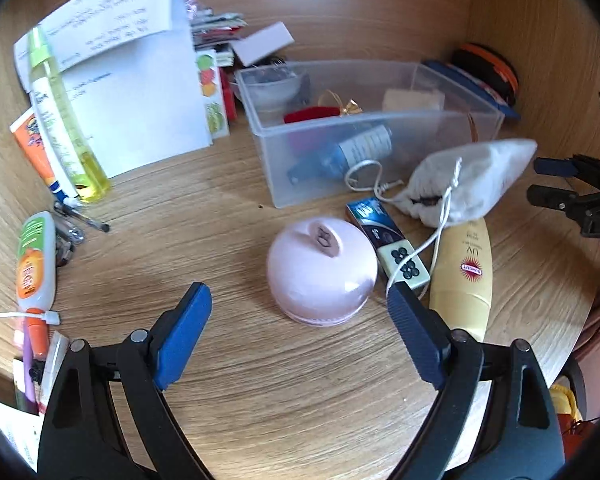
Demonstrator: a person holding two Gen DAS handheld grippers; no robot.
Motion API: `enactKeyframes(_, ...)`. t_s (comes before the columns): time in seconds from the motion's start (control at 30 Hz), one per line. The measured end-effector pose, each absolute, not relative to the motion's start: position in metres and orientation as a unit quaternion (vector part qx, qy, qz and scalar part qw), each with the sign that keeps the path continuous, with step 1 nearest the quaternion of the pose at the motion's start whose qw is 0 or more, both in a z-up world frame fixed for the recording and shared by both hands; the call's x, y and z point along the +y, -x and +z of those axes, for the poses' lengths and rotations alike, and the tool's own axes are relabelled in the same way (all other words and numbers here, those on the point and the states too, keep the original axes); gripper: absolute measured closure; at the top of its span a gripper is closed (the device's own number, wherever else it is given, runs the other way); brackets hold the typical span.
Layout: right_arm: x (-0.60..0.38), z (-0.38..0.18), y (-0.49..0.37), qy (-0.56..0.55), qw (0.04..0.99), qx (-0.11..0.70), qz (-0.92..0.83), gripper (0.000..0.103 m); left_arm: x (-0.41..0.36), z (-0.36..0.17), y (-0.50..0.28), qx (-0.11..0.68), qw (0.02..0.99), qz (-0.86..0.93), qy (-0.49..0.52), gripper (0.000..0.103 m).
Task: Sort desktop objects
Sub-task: 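Lower the left gripper onto the pink round case and close it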
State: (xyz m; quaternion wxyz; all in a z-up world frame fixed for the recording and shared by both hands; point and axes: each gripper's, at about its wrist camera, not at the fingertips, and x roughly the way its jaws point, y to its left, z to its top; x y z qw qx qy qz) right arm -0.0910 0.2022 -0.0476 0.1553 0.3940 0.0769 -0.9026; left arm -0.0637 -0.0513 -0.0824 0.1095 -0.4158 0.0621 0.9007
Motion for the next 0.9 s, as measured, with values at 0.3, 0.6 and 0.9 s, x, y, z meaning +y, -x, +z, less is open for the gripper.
enactKeyframes(0.3,0.194,-0.074,0.109,-0.431,0.168,0.105,-0.881,0.047,-0.043,-0.093,0.08,0.072,0.105,0.894,0.43,0.013)
enactKeyframes(0.6,0.181,-0.083,0.125,-0.443,0.189,0.13,-0.867,0.051,-0.047,-0.095,0.091,0.065,0.116,0.89,0.437,0.025)
enactKeyframes(0.9,0.181,-0.086,0.139,-0.44,0.197,0.107,-0.87,0.053,-0.048,-0.101,0.102,0.057,0.116,0.889,0.439,0.036)
